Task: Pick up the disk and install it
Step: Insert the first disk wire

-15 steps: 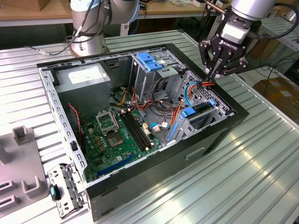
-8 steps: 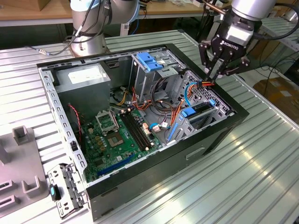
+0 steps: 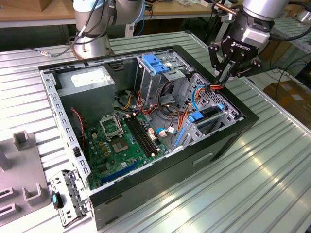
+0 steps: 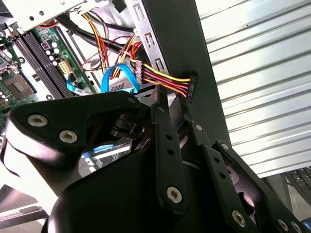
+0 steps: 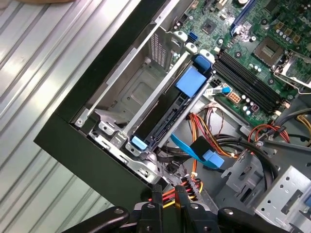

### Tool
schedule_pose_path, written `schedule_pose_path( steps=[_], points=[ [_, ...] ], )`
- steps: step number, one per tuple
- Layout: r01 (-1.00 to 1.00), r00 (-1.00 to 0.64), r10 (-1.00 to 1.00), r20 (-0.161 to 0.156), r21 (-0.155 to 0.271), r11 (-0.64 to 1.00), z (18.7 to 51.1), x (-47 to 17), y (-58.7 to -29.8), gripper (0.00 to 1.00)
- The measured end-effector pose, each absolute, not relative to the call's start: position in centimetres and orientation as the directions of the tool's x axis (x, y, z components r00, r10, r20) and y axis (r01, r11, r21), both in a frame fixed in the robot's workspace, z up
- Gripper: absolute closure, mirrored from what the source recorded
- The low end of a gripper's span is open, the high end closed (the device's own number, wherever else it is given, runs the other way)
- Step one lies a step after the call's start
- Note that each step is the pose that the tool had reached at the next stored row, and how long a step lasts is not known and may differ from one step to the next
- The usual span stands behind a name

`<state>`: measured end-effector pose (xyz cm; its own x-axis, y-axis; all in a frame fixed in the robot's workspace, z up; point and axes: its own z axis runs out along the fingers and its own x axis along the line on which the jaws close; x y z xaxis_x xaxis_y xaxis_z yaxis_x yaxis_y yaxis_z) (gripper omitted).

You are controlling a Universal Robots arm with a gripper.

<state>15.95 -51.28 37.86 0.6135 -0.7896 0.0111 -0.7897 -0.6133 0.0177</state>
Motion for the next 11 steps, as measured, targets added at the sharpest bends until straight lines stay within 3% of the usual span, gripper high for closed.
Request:
schedule_pose_path(
  steps=[11],
  points=[
    [-0.784,0.621,-0.784,0.016,0.011,-0.621,37.86,16.07,-51.29,0.75]
  ],
)
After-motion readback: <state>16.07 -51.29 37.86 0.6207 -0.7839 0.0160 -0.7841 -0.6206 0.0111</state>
